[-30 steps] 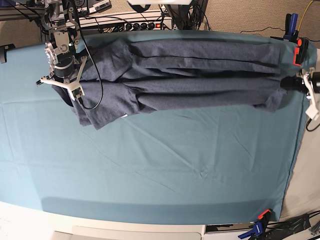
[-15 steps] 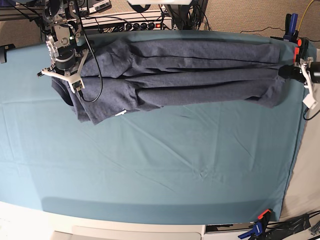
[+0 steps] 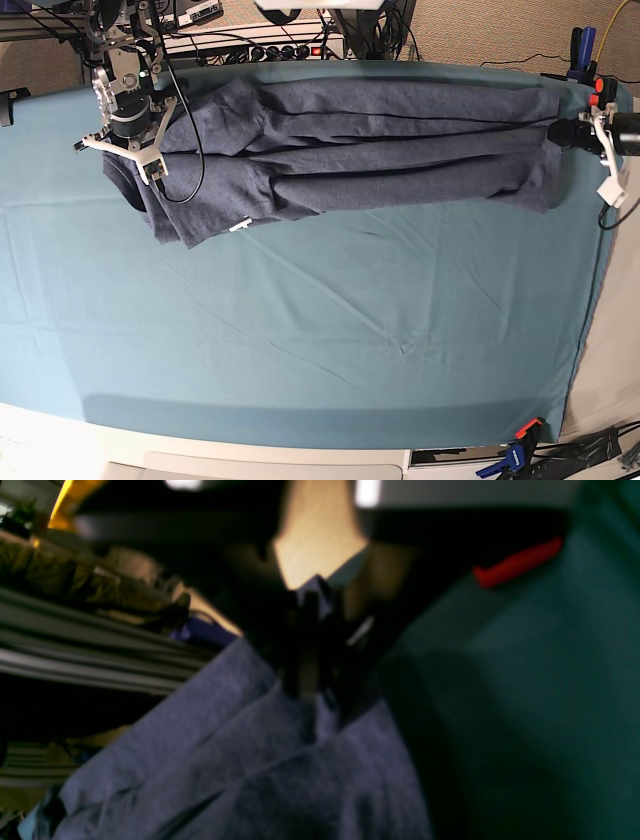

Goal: Fold the T-shirt properly
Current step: 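Hold the shirt ends with both grippers and pull them apart to straighten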

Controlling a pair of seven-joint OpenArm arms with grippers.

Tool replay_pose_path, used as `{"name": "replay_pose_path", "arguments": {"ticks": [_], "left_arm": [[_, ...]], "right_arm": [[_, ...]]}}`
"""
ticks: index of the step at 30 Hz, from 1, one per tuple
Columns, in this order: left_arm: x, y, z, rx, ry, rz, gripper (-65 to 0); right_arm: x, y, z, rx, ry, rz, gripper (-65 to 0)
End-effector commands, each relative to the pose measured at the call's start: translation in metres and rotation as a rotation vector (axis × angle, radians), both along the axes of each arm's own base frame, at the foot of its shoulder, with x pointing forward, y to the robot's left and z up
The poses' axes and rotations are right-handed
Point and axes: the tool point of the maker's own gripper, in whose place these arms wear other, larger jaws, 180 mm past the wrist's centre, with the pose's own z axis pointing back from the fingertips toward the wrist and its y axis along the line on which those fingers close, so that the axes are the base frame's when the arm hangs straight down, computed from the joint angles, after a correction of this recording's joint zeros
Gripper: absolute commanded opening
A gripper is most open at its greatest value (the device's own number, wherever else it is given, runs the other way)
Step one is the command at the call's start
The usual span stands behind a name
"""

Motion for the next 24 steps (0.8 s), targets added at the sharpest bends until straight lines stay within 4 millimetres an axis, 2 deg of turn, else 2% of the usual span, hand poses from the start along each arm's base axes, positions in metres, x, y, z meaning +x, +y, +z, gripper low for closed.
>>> {"name": "replay_pose_path", "arguments": {"ticks": [1,3,5,8,12,19,24], "left_arm": [[0.013,0.007,0.014,0.006,-0.051,0.01,-48.2],[0.019,0.007,0.017,-0.004,-0.082,0.031,-37.4],[0.021,0.011,0.014,0.027,-0.093,0.032,-32.7],[0.02,0.016,0.01,0.065,-0.091,0.022,-32.6],[0.019,0.02,0.009,0.085,-0.088,0.016,-32.6],[0.034,0.042,0.027,0.128,-0.134,0.075,-32.7],[0.032,0.051,0.025,0.149,-0.109,0.108,-32.6]], "right_arm": [[0.004,-0.007,0.01,-0.026,-0.027,-0.009,-56.0],[0.005,-0.007,0.01,-0.025,-0.033,-0.007,-44.6],[0.006,-0.007,0.012,-0.024,-0.048,-0.018,-40.1],[0.011,-0.003,0.022,-0.017,-0.084,-0.017,-40.1],[0.023,0.015,0.049,0.029,-0.186,-0.006,-40.1],[0.038,0.056,0.099,0.139,-0.375,0.036,-40.1],[0.039,0.07,0.106,0.194,-0.418,0.023,-40.1]]}}
